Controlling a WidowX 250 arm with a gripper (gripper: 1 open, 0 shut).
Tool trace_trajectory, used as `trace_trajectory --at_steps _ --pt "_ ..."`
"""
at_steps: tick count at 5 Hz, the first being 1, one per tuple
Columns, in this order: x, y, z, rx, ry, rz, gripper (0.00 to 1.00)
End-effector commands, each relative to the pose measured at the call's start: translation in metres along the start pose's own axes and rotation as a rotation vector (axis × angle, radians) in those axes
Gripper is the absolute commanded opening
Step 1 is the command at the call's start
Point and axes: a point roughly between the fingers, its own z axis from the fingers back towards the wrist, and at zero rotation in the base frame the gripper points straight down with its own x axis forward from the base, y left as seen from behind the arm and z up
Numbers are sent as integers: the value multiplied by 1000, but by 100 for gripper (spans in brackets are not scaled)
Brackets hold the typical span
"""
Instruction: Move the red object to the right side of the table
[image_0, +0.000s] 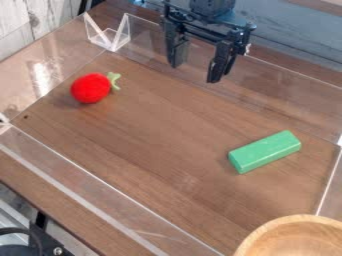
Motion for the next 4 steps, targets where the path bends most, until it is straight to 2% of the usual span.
trace_trajectory --at_steps 1,2,3,4 --pt "-4 8 -14 11 24 -71 100" --pt "-16 37 -26 38 18 -181 100" --pt "-30 78 -38 63 7 -210 100" --pt "-43 114 -46 91 -24 -220 100"
